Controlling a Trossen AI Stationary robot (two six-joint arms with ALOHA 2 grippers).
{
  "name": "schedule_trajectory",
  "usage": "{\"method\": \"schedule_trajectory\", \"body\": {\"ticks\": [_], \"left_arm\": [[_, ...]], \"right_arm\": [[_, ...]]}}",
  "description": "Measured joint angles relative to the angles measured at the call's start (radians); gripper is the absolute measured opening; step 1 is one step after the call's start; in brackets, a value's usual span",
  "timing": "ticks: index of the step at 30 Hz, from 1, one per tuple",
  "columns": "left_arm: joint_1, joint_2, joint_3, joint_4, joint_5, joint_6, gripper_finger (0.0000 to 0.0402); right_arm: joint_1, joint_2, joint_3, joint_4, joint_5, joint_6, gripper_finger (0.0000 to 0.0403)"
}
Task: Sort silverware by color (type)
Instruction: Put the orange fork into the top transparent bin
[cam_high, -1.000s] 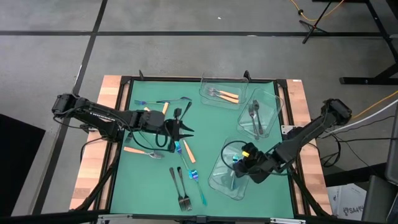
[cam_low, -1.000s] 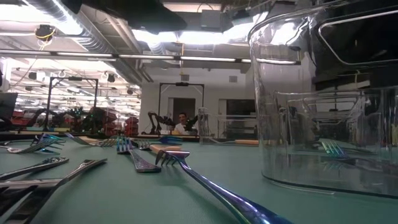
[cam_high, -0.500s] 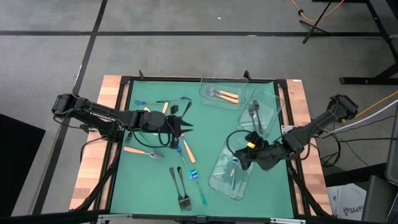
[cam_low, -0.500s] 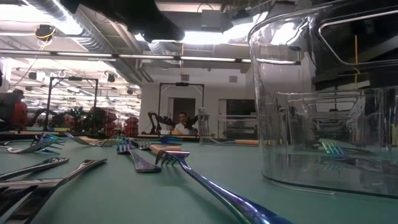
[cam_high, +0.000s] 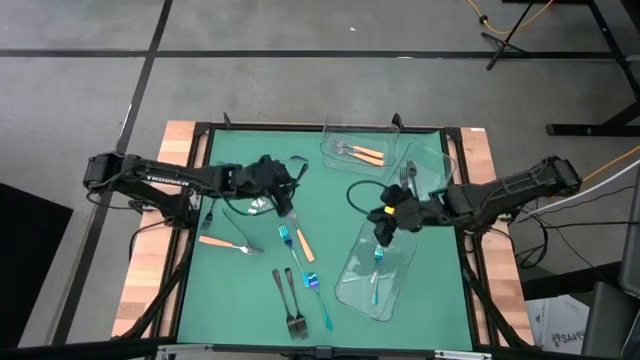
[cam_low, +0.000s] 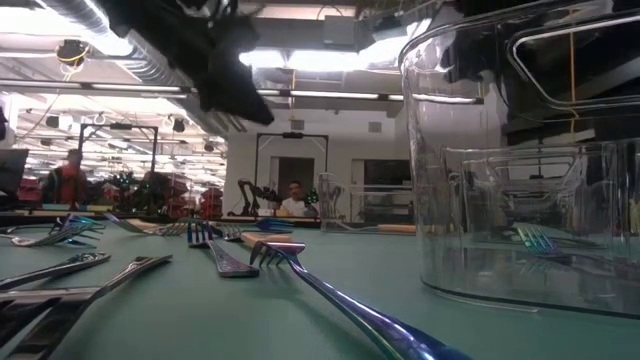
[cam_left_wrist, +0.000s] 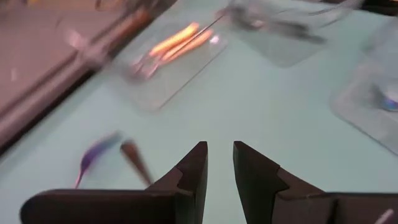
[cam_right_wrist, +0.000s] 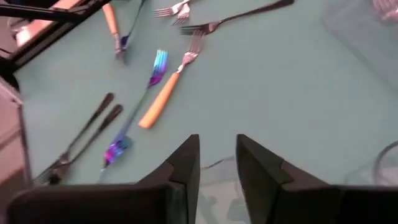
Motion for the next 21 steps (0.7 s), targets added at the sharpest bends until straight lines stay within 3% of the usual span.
{"method": "schedule_trajectory", "body": {"ticks": [10,21], "left_arm": [[0.162,0.0,0.0,-0.339,0.011,-0.272,0.0071],[0.218,0.0,0.0,-0.592,0.041,-0.461,0.0071]], "right_arm": [[-0.193,0.0,0.0,0.0,-0.035,-0.248,0.0092],[-0.324,0.005,0.0,0.001,-0.034,-0.386,0.0092]]}}
